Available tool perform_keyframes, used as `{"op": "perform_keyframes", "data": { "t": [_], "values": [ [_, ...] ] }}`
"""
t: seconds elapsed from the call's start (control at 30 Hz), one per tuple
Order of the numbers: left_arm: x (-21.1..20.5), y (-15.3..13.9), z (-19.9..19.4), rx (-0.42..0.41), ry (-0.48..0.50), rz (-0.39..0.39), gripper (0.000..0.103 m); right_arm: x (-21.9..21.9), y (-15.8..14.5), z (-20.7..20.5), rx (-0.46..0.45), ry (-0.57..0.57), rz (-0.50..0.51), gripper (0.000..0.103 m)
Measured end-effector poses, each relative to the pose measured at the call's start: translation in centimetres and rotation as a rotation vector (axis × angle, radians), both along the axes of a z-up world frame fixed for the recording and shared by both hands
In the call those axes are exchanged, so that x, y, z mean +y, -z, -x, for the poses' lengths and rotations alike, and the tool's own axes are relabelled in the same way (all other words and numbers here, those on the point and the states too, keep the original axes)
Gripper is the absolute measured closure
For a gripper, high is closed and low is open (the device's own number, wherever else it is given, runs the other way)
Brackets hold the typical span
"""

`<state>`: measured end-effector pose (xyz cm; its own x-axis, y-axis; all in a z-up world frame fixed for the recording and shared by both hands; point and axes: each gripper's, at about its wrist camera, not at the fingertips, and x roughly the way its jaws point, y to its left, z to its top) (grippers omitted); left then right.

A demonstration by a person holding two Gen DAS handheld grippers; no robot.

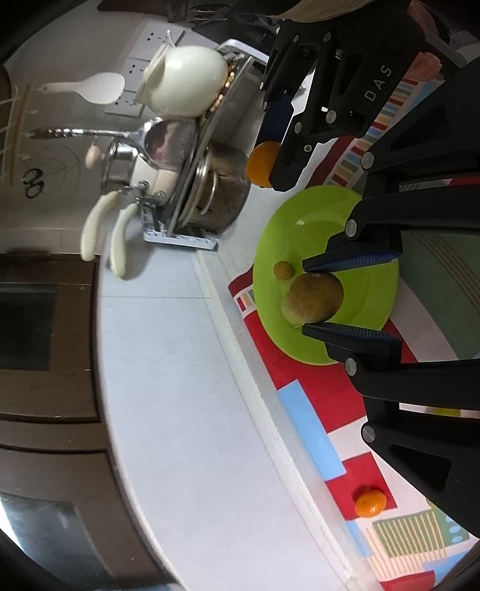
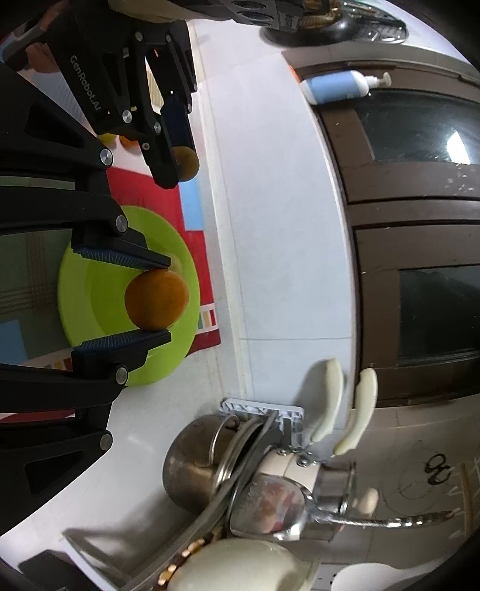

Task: Organize fruits
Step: 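Carry the orange and brown fruit over the lime-green plate with both grippers, then open both grippers to release the orange and brown fruit onto the plate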

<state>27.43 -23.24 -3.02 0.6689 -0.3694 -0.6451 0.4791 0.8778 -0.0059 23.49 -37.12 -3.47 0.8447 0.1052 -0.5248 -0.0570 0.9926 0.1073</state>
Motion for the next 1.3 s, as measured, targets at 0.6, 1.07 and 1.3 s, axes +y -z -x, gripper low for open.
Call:
{"op": "perform_keyframes", "data": {
  "t": [0.6, 1.07, 1.3],
  "values": [
    [-2.3, 6.7, -5.4, 0.131, -0.002, -0.056, 0.075, -0.8, 6.2, -7.0, 0.136, -0.014, -0.026, 0.069],
    [-1.9, 6.5, -5.7, 0.127, -0.019, -0.064, 0.063, -0.9, 7.6, -8.0, 0.168, 0.022, -0.033, 0.061],
    [-0.2, 4.3, -3.5, 0.075, -0.053, -0.059, 0.049, -0.8, 5.6, -5.6, 0.127, 0.032, -0.021, 0.058]
  ]
}}
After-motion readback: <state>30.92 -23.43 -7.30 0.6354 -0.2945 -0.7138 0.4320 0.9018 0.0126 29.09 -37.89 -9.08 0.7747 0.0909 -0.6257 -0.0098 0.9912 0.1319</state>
